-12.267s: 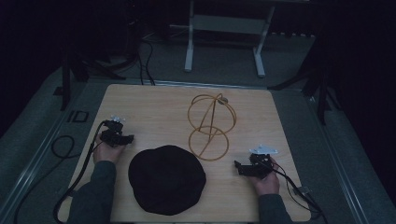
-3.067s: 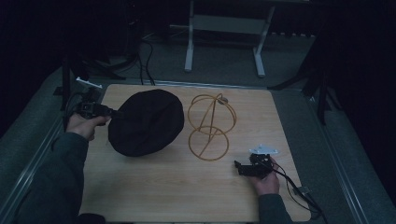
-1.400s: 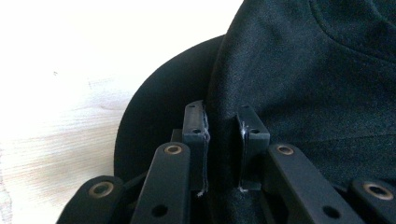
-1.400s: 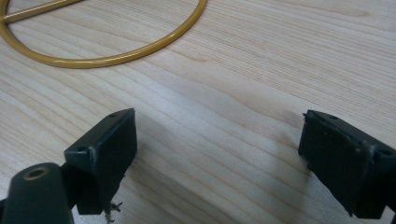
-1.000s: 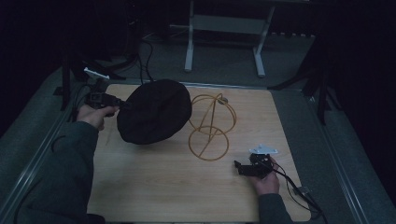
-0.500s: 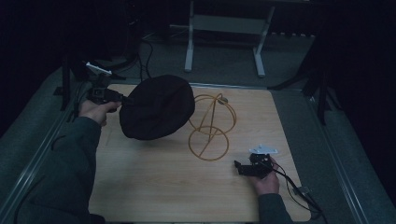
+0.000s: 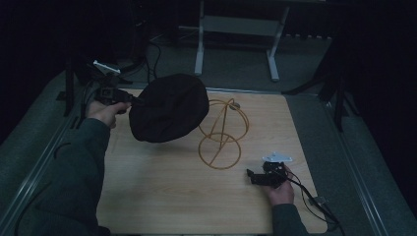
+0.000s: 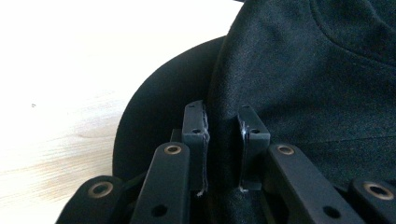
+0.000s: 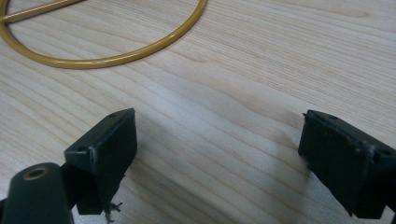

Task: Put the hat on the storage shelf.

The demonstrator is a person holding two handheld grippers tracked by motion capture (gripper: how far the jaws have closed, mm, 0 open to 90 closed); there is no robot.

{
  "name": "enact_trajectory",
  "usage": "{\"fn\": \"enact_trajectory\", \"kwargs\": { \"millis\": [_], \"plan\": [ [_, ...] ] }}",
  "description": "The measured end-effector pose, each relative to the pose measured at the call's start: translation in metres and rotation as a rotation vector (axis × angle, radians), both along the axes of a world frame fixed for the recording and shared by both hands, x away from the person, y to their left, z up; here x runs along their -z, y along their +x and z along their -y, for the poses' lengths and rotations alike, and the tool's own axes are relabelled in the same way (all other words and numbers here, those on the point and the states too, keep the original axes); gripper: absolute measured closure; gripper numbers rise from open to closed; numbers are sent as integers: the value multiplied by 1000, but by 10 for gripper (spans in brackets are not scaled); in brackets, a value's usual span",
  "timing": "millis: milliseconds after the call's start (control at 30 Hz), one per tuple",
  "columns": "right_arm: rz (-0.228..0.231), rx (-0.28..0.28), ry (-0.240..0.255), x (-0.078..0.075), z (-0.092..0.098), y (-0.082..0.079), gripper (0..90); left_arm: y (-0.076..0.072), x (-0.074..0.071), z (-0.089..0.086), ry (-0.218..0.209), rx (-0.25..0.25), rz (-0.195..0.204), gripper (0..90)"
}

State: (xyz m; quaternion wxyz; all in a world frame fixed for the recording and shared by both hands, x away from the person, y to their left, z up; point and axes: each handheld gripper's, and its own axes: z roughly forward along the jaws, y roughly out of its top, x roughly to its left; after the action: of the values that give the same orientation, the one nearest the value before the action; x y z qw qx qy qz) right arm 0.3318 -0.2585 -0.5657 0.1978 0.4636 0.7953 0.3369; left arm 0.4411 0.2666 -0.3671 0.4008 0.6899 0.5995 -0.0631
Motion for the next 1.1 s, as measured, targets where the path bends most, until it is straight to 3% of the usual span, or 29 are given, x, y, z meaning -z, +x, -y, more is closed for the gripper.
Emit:
{"fn": "enact_trajectory", "kwargs": {
  "millis": [233, 567, 1100],
  "plan": [
    [0, -2, 0, 0, 0, 1, 115, 3, 0, 2, 12, -18, -5, 770],
    [-1, -4, 1, 0, -2, 5, 115, 7, -15, 10, 25, -23, 14, 768],
    [-2, -6, 0, 0, -2, 5, 115, 18, -45, 43, 61, 23, 55, 768]
  ]
}}
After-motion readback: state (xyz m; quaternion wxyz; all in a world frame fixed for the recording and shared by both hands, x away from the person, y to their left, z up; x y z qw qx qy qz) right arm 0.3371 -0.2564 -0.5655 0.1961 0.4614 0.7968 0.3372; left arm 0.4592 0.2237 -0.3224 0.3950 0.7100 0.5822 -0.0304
